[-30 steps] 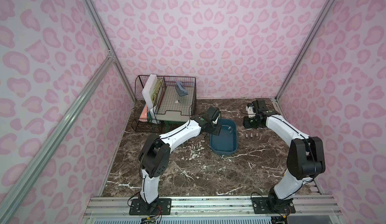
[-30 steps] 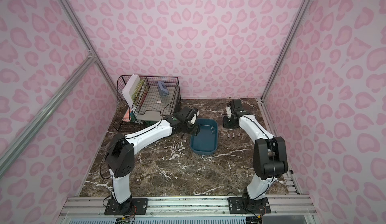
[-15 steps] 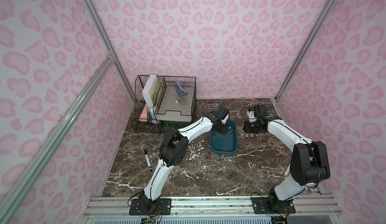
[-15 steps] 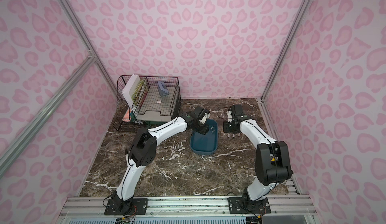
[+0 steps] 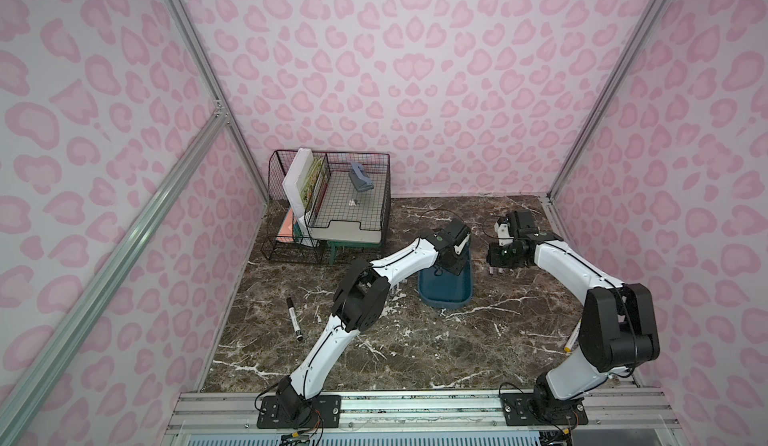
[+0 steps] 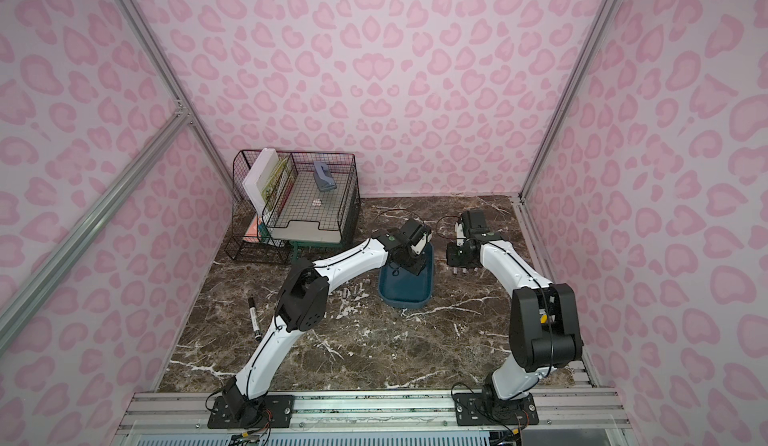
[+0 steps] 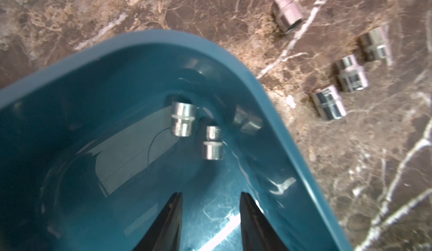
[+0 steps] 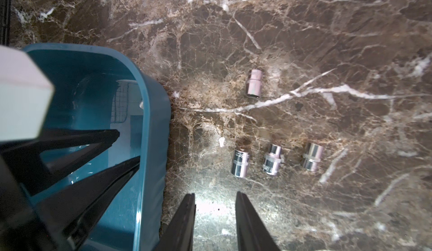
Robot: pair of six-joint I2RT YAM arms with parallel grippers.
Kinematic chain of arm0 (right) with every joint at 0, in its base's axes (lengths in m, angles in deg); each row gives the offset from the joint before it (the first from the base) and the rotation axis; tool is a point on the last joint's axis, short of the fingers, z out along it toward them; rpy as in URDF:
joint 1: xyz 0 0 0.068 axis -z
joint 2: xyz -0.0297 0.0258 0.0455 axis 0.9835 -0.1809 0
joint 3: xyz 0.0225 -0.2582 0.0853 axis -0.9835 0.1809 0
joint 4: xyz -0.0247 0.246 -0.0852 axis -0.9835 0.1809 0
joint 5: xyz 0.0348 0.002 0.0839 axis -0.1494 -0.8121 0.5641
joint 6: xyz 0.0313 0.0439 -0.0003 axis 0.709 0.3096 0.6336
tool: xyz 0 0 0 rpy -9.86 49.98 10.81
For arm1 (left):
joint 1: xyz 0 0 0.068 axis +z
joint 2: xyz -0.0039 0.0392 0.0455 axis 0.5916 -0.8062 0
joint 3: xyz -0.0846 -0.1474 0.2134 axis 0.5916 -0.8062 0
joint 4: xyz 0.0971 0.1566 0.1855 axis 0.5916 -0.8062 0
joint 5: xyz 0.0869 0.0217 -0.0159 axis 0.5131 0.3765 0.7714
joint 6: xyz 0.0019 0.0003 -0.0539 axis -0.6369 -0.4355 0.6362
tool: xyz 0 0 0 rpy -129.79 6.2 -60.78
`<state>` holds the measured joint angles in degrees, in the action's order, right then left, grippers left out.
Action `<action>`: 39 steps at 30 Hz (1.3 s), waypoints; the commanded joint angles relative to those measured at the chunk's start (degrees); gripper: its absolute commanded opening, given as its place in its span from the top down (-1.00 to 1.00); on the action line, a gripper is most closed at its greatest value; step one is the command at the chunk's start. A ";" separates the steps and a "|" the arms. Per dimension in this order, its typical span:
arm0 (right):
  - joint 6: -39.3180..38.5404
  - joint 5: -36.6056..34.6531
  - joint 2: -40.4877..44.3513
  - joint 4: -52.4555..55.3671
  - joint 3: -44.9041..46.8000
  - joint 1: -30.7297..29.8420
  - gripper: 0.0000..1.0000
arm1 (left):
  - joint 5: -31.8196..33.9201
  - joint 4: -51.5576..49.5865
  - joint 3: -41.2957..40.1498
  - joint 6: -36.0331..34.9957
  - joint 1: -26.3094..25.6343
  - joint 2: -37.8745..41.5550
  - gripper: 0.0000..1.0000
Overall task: Take out the socket from the storage box
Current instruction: Pick up the socket head from the storage box.
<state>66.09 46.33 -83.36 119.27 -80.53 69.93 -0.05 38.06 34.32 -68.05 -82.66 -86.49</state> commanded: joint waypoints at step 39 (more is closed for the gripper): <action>0.22 1.63 0.74 -2.95 2.58 0.51 0.31 | 3.48 -0.60 10.04 -1.94 -0.86 -8.88 0.37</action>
<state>66.11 47.84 -82.57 117.76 -78.06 70.43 5.00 37.89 44.20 -69.08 -83.47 -94.84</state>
